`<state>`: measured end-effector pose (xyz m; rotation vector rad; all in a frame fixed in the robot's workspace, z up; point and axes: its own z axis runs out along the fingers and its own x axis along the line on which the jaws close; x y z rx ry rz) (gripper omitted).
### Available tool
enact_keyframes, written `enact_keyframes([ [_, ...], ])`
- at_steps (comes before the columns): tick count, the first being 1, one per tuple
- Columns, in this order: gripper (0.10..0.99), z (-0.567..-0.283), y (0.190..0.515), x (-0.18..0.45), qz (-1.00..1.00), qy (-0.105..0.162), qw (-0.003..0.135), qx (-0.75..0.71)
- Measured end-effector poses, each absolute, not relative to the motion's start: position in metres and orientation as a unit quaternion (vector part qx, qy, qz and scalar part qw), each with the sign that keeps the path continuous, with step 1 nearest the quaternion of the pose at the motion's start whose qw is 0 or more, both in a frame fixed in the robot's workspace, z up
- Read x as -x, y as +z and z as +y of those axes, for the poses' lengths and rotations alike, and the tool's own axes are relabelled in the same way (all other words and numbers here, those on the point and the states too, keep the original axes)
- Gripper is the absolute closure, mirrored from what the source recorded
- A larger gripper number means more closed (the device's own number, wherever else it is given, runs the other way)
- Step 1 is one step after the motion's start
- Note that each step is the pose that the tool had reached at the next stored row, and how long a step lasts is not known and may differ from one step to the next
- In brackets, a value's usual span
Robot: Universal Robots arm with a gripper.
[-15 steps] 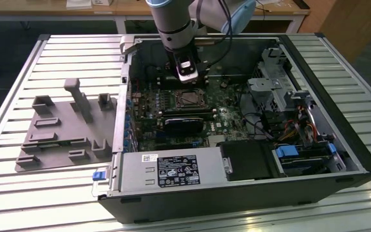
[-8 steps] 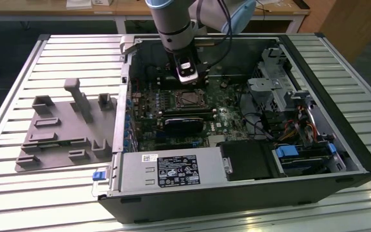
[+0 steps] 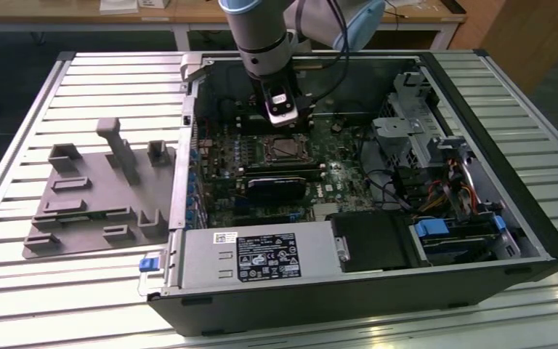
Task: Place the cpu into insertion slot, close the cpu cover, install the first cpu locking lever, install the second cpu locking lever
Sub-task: 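Install the first cpu locking lever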
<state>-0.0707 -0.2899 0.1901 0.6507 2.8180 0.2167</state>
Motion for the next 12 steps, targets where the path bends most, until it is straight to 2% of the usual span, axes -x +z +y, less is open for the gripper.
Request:
enact_keyframes([
  [12, 0.984, -0.29, 0.202, 0.071, 0.965, 0.075, 0.12, -0.223],
])
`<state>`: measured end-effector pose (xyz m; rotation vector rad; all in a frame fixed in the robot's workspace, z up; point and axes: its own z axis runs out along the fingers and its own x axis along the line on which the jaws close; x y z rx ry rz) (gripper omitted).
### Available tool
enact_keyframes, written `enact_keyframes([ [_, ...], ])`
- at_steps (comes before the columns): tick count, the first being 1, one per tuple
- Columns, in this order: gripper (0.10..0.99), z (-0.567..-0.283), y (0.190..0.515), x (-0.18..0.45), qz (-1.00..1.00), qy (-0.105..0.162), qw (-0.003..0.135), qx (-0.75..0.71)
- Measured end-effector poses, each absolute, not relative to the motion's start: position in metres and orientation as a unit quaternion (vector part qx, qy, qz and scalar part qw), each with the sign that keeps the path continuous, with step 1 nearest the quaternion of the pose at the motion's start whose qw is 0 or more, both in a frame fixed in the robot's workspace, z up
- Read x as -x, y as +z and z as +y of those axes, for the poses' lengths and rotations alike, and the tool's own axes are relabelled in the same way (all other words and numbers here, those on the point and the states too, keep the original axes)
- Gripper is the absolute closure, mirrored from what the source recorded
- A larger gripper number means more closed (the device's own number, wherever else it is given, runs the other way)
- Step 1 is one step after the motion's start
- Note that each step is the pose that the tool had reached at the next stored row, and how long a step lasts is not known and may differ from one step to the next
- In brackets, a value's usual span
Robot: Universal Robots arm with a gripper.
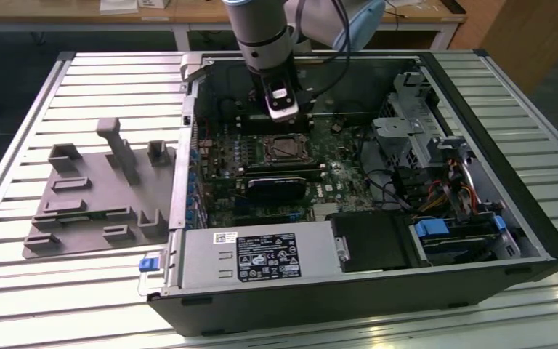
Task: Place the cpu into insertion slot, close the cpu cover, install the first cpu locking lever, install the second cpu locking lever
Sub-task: 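Install the first cpu locking lever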
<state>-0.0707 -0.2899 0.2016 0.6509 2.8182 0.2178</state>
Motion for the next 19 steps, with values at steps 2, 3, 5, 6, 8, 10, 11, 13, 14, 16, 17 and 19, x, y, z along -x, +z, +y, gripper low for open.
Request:
enact_keyframes([
  [2, 0.984, -0.29, 0.204, 0.071, 0.965, 0.075, 0.12, -0.223],
  [3, 0.984, -0.29, 0.206, 0.071, 0.965, 0.075, 0.12, -0.223],
  [5, 0.984, -0.29, 0.209, 0.071, 0.965, 0.075, 0.12, -0.223],
  [6, 0.984, -0.29, 0.21, 0.071, 0.965, 0.075, 0.12, -0.223],
  [8, 0.984, -0.29, 0.213, 0.071, 0.965, 0.075, 0.12, -0.223],
  [10, 0.984, -0.29, 0.214, 0.071, 0.965, 0.075, 0.12, -0.223],
  [11, 0.984, -0.29, 0.214, 0.071, 0.965, 0.075, 0.12, -0.223],
  [13, 0.984, -0.29, 0.214, 0.071, 0.965, 0.075, 0.12, -0.223],
  [14, 0.984, -0.29, 0.214, 0.071, 0.965, 0.075, 0.12, -0.223],
  [16, 0.984, -0.29, 0.214, 0.071, 0.965, 0.074, 0.12, -0.223],
  [17, 0.984, -0.29, 0.214, 0.071, 0.965, 0.073, 0.12, -0.223],
  [19, 0.984, -0.29, 0.214, 0.071, 0.966, 0.066, 0.117, -0.222],
])
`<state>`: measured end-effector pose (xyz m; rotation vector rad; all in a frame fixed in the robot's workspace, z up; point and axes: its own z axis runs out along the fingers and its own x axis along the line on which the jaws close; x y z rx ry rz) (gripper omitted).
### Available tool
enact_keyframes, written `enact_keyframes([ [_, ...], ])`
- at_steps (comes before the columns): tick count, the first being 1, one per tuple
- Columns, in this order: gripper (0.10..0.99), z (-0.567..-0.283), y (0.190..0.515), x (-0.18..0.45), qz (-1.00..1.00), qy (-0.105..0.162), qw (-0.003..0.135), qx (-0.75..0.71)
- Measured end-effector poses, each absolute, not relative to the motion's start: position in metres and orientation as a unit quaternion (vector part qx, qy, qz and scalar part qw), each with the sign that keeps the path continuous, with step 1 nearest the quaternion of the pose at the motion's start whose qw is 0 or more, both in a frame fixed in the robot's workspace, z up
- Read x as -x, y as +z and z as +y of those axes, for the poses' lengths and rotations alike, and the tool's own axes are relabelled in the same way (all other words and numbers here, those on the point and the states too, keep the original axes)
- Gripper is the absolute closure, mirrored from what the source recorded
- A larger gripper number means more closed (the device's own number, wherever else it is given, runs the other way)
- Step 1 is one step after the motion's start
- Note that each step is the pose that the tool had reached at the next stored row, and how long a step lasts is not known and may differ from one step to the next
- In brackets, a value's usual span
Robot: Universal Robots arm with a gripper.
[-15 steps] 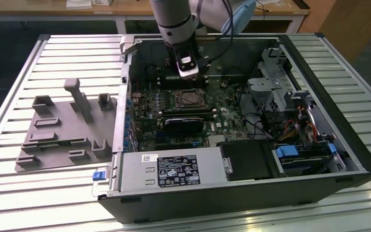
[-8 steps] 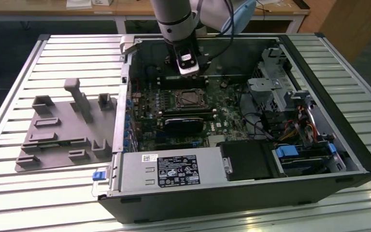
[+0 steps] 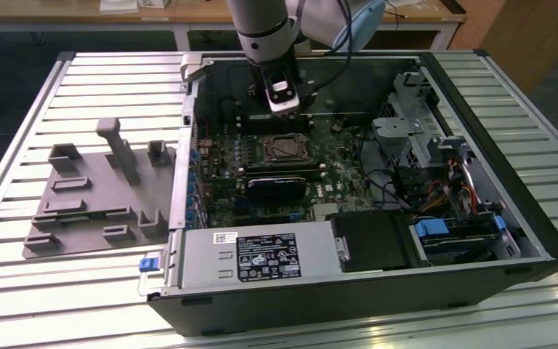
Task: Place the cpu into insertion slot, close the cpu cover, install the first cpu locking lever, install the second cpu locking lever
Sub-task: 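Install the first cpu locking lever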
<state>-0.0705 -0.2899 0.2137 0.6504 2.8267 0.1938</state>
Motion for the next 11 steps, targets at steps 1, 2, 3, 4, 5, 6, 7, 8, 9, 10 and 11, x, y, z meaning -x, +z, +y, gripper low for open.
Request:
enact_keyframes([
  [1, 0.984, -0.2898, 0.2133, 0.0703, 0.967, 0.054, 0.111, -0.221],
  [2, 0.984, -0.2898, 0.2132, 0.0702, 0.968, 0.049, 0.109, -0.221],
  [3, 0.984, -0.2899, 0.2132, 0.0701, 0.968, 0.044, 0.107, -0.221],
  [4, 0.984, -0.2901, 0.2131, 0.07, 0.969, 0.04, 0.104, -0.221],
  [5, 0.984, -0.2904, 0.2131, 0.0699, 0.969, 0.036, 0.102, -0.22],
  [6, 0.984, -0.2908, 0.2129, 0.0697, 0.97, 0.033, 0.099, -0.22],
  [7, 0.984, -0.2914, 0.2129, 0.0697, 0.97, 0.029, 0.097, -0.22],
  [8, 0.984, -0.2923, 0.2128, 0.0696, 0.971, 0.026, 0.094, -0.22],
  [9, 0.984, -0.2935, 0.2127, 0.0696, 0.971, 0.024, 0.092, -0.22],
  [10, 0.984, -0.2949, 0.2126, 0.0696, 0.971, 0.022, 0.091, -0.22],
  [11, 0.984, -0.2964, 0.2124, 0.0696, 0.971, 0.02, 0.09, -0.22],
])
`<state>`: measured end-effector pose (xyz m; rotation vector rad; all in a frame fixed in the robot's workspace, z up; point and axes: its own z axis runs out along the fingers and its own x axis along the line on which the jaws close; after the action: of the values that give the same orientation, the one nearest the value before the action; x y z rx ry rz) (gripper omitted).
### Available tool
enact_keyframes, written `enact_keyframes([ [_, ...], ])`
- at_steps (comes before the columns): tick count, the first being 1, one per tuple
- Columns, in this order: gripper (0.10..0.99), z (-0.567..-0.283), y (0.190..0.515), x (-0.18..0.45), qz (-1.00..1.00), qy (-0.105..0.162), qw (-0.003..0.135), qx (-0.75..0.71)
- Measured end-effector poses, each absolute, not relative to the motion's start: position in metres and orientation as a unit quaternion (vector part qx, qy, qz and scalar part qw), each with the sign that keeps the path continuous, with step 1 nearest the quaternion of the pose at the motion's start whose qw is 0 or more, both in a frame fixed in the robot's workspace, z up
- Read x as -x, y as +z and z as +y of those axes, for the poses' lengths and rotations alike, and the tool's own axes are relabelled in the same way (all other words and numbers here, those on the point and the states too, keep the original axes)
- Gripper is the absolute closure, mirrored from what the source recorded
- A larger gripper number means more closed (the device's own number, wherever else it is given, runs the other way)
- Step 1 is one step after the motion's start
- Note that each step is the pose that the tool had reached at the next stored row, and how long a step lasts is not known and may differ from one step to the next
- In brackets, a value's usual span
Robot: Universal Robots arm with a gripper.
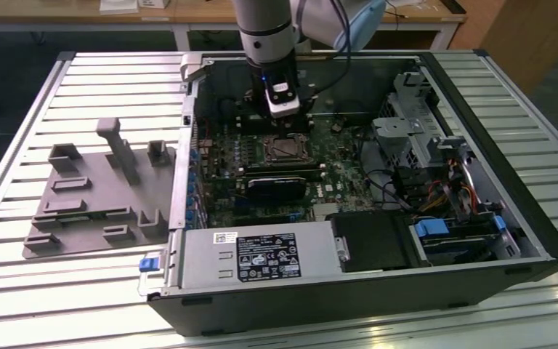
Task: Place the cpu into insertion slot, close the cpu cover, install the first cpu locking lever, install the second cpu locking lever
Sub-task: 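Install the first cpu locking lever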
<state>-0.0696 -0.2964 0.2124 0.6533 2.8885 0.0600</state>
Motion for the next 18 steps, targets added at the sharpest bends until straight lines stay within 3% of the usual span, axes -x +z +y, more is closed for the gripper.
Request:
enact_keyframes([
  [9, 0.984, -0.301, 0.212, 0.068, 0.972, 0.012, 0.09, -0.219],
  [18, 0.984, -0.301, 0.211, 0.059, 0.974, -0.023, 0.086, -0.209],
])
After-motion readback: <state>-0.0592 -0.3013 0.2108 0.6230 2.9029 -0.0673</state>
